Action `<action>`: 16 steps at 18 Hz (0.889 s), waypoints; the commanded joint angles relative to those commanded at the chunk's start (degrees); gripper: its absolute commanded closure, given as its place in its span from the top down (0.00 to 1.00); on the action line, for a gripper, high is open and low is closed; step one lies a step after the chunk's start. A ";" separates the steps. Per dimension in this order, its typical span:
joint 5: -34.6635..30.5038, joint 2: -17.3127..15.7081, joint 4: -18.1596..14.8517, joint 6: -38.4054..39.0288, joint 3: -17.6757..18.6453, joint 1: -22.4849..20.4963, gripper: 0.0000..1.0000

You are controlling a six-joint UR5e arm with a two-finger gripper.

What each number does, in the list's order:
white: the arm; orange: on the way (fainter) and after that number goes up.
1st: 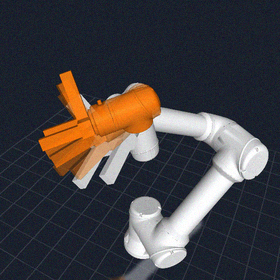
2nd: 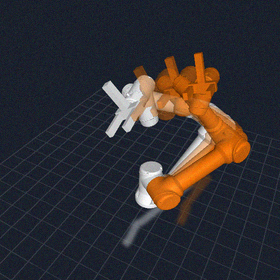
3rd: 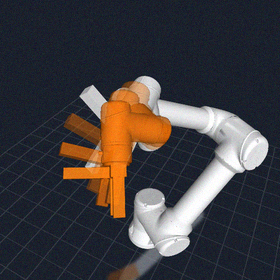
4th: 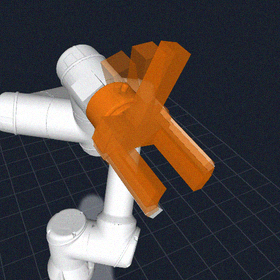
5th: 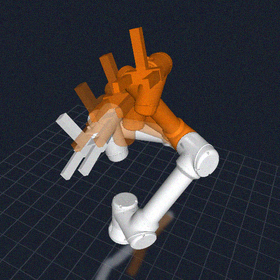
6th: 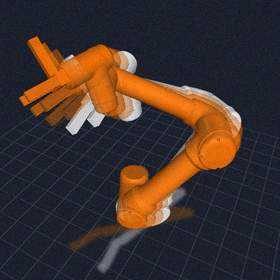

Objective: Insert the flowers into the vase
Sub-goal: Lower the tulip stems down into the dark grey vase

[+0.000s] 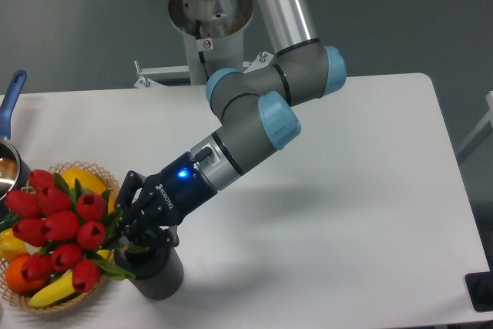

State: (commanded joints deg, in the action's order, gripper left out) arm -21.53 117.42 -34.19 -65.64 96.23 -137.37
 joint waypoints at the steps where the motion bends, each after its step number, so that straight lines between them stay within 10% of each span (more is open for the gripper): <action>1: -0.09 0.00 0.00 -1.14 0.79 -0.26 0.12; 12: -3.60 1.14 0.00 -2.30 2.21 -0.44 0.24; 16: -3.78 1.14 0.00 -2.21 2.47 -0.44 0.56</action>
State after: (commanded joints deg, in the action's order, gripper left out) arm -25.31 118.56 -34.19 -67.85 98.70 -137.81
